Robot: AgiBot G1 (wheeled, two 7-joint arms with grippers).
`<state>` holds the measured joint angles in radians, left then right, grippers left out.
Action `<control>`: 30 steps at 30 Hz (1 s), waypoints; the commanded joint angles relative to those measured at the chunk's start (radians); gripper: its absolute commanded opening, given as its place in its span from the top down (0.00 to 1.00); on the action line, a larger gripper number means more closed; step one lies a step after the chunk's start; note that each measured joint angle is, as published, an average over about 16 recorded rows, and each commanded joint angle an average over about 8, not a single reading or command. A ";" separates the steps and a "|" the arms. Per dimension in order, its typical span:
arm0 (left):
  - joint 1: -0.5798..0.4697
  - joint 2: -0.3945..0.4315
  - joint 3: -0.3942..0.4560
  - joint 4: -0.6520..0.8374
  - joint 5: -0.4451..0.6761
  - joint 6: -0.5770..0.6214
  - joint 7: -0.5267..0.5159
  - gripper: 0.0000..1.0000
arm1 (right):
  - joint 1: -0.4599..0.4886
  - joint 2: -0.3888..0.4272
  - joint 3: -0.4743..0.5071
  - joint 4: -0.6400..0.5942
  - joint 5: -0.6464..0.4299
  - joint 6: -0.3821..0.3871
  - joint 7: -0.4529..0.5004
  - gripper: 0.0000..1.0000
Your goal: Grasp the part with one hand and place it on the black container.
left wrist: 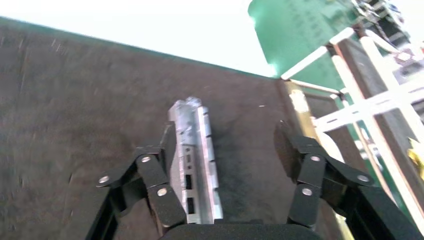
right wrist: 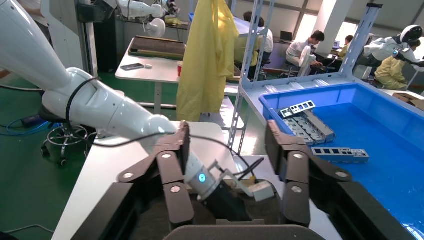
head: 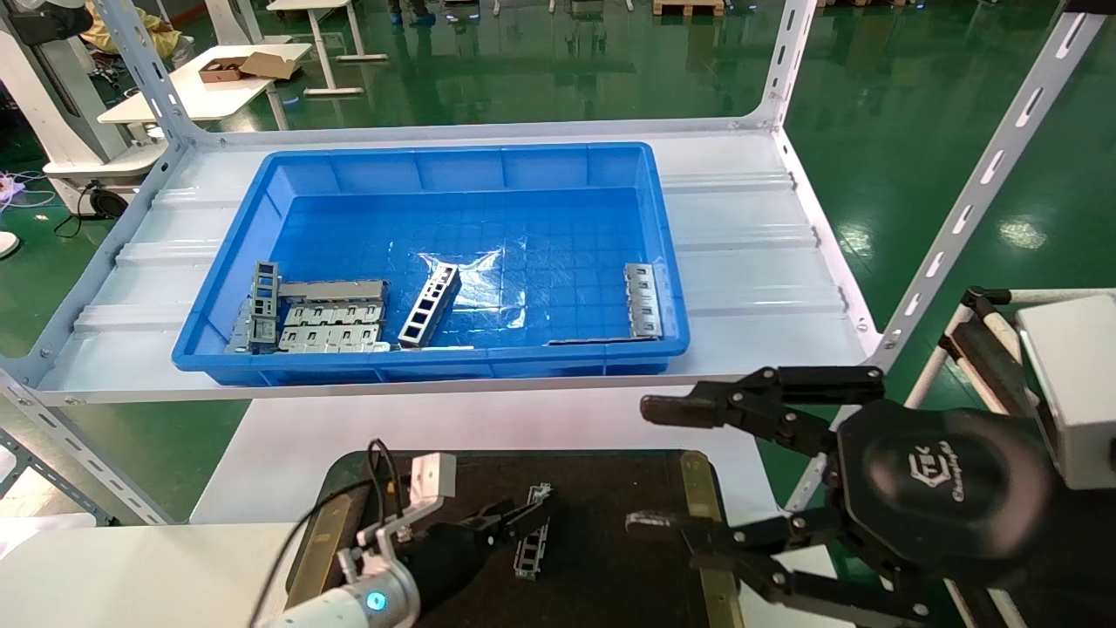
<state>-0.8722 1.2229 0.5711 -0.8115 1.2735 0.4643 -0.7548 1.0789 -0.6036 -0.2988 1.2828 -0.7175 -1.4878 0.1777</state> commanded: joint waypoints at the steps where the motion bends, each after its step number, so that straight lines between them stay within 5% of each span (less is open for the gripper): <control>1: 0.003 -0.024 -0.010 -0.026 -0.012 0.038 0.026 0.00 | 0.000 0.000 0.000 0.000 0.000 0.000 0.000 0.00; 19: 0.024 -0.279 -0.137 -0.062 -0.192 0.527 0.443 0.00 | 0.000 0.000 -0.001 0.000 0.001 0.000 -0.001 0.00; 30: -0.019 -0.378 -0.166 -0.012 -0.235 0.733 0.584 0.00 | 0.000 0.001 -0.002 0.000 0.001 0.001 -0.001 0.00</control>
<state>-0.8922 0.8474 0.4035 -0.8309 1.0383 1.1896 -0.1769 1.0793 -0.6029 -0.3004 1.2828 -0.7164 -1.4871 0.1769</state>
